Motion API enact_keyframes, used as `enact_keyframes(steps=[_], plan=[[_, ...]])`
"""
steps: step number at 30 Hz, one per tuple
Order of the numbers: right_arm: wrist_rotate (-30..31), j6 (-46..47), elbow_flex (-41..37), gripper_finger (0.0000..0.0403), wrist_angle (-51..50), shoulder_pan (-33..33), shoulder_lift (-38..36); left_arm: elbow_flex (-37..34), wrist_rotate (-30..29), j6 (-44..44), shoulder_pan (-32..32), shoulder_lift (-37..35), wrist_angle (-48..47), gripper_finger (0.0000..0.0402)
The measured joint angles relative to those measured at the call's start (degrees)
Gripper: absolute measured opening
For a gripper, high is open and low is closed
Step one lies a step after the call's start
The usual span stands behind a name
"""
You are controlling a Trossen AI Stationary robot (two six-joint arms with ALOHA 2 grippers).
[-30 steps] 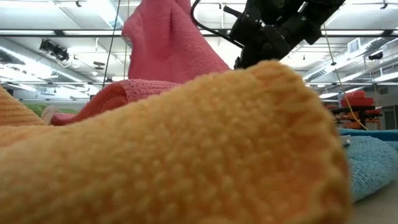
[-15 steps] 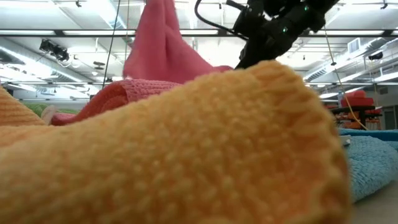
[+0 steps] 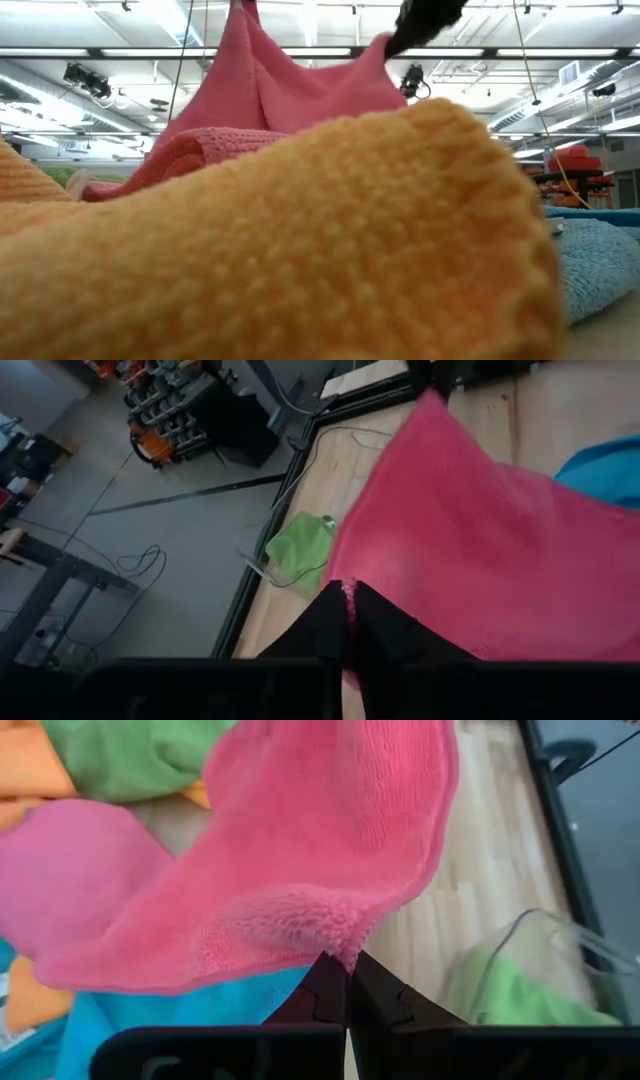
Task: Fold microfiber towels
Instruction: Fold the top pink towel
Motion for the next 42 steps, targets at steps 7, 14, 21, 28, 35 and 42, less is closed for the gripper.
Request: enact_keyframes(steps=[7,14,21,28,35,42], plan=[[1.22,0.05,9.26,0.0004,-9.87,2.17,-0.92,0.02,-0.42,0.99,-0.49,-3.57,1.34,0.0016],[1.22,3.12,14.45,0.0004,-15.70,3.54,-1.37,0.02,-0.36,0.97,-2.39,-6.25,1.82,0.0022],[-3.78,6.60,15.81,0.0004,-17.57,6.95,-1.32,0.02,4.80,-0.42,-5.30,-6.23,5.46,0.0024],[-9.05,9.22,15.81,0.0004,-17.14,12.35,-1.68,-0.02,15.38,-2.40,-7.08,-5.08,12.32,0.0015],[-18.66,11.79,16.70,0.0004,-14.32,17.36,-2.02,-0.02,25.77,-1.70,-8.54,-5.08,23.76,0.0029],[-19.72,12.02,21.78,0.0010,-13.55,19.96,-2.28,-0.02,29.76,-3.00,-8.67,-5.08,25.89,0.0013]])
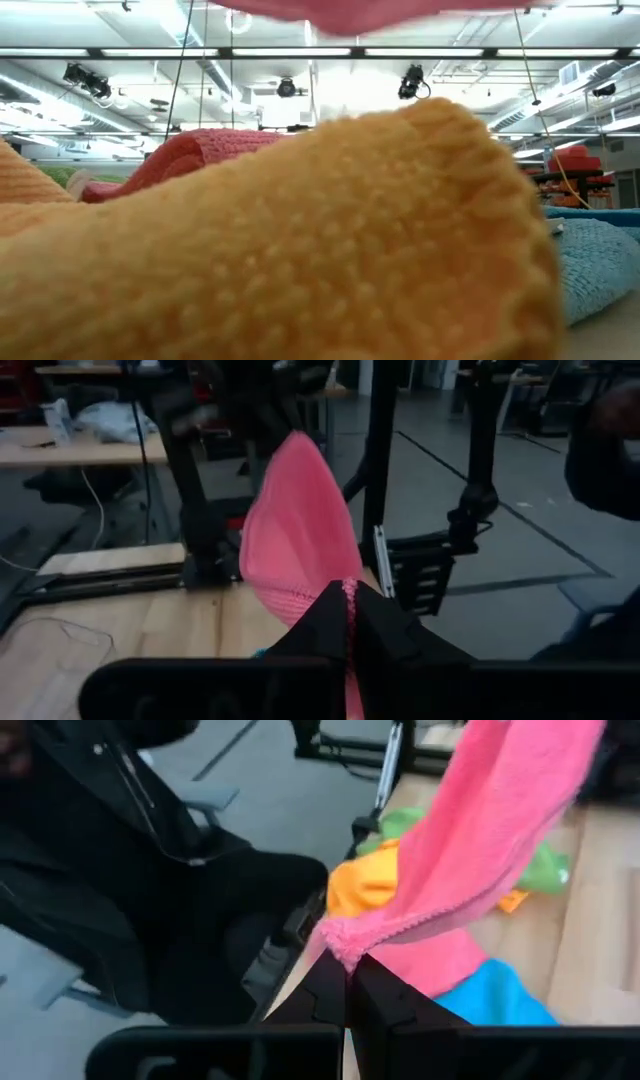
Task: Fold microfiber towels
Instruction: Fold the top pink towel
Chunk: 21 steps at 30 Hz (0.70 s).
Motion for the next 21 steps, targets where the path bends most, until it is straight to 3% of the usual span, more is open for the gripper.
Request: enact_keyframes(steps=[8,21], plan=[[7.91,-0.37,-9.42,0.0010,-1.27,-3.43,0.11,-2.62,-0.81,-1.86,2.80,2.75,-8.78,0.0031],[16.31,-1.32,-23.07,0.0012,-1.12,-18.03,0.15,-5.76,-8.31,-0.11,12.85,6.75,-16.00,0.0016]])
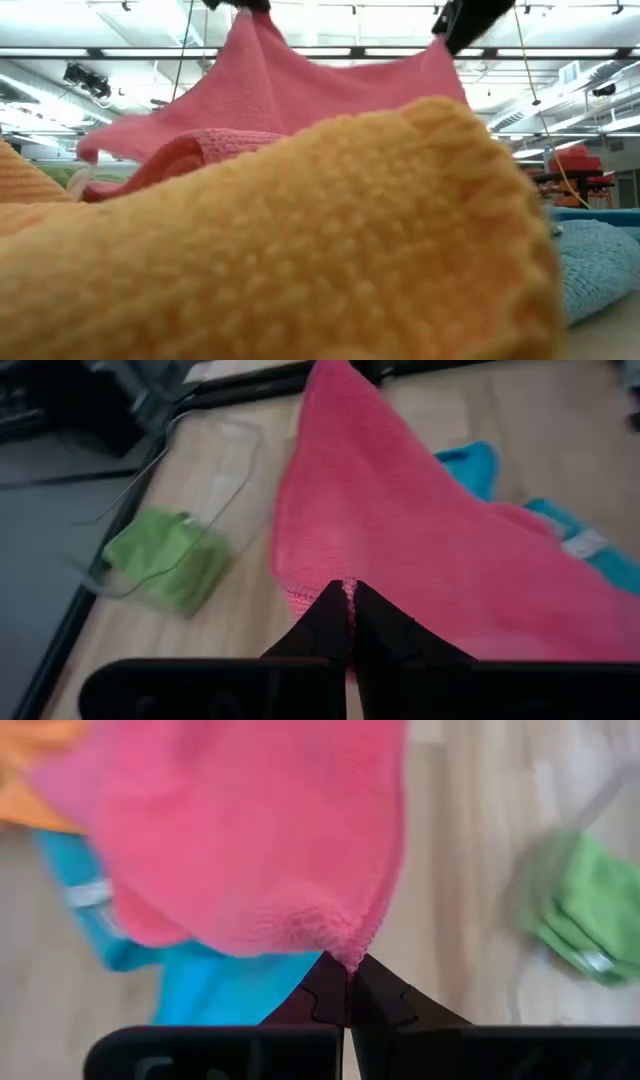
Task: Fold microfiber towels
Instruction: Fold the top pink towel
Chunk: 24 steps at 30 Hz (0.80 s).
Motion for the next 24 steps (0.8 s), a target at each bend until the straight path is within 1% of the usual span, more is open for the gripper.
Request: enact_keyframes(steps=[4,7,12,17,20,24], plan=[[1.17,-2.11,-3.32,0.0012,1.44,-4.34,0.00,-1.73,-0.18,0.06,4.06,0.00,-0.15,0.0028],[2.12,-4.37,-5.46,0.0012,3.36,-7.05,0.00,-3.47,-0.40,0.58,7.15,0.01,-0.22,0.0026],[4.83,-11.20,-7.65,0.0012,8.24,-10.91,0.00,-4.87,-4.42,4.48,11.75,0.02,0.60,0.0012],[4.99,-19.96,-8.82,0.0012,12.86,-14.83,0.15,-4.91,-4.36,8.66,17.54,1.79,2.97,0.0022],[5.02,-23.28,-8.77,0.0012,14.10,-17.72,0.40,-4.84,-4.53,11.28,20.65,3.34,4.27,0.0026],[5.13,-26.56,-8.75,0.0012,14.65,-21.84,1.01,-4.88,-3.24,12.87,23.83,5.35,3.58,0.0018]])
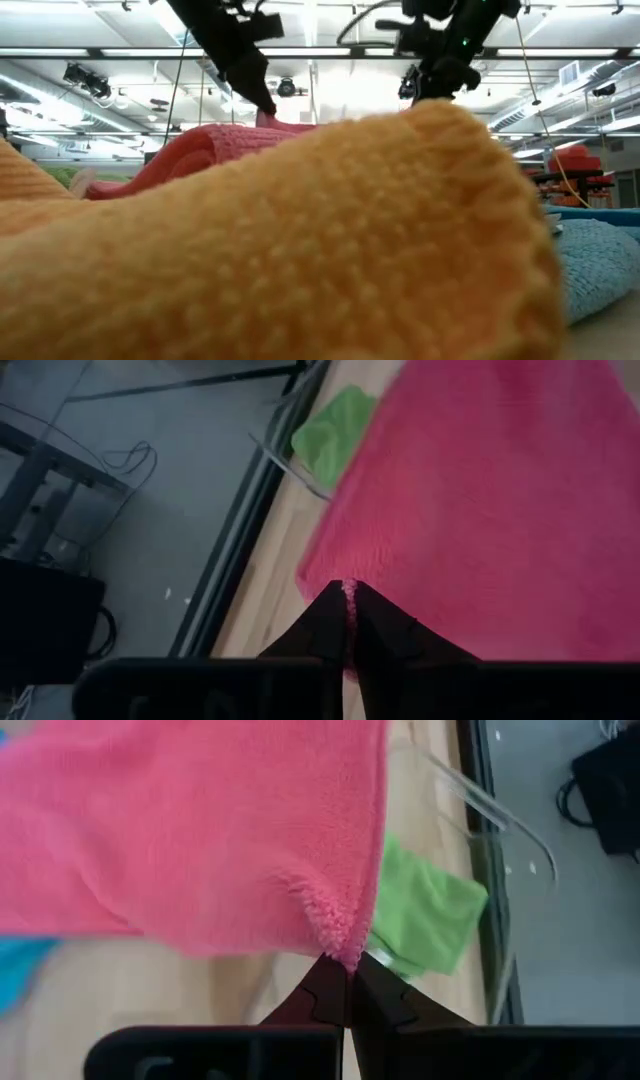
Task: Fold microfiber towels
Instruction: Fold the top pink towel
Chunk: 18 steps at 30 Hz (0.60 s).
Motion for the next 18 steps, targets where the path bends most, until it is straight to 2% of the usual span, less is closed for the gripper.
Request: enact_keyframes(steps=[5,8,10,14,18], plan=[[-0.34,-1.47,0.02,0.0012,1.28,-3.06,1.25,0.00,2.18,1.73,2.31,0.82,0.04,0.0014],[-2.73,-0.77,0.02,0.0012,1.77,-2.79,1.93,0.00,2.30,3.01,2.39,0.82,-0.34,0.0024],[-4.46,0.11,-0.02,0.0012,2.09,-1.91,2.49,0.00,3.50,3.50,2.14,0.82,-1.51,0.0030],[-5.33,2.86,-0.18,0.0012,2.56,1.82,4.08,0.00,9.55,2.43,1.86,1.39,-3.46,0.0026],[-5.68,2.97,-0.18,0.0012,3.60,5.54,6.66,0.06,10.22,1.51,0.85,1.88,-3.63,0.0014]])
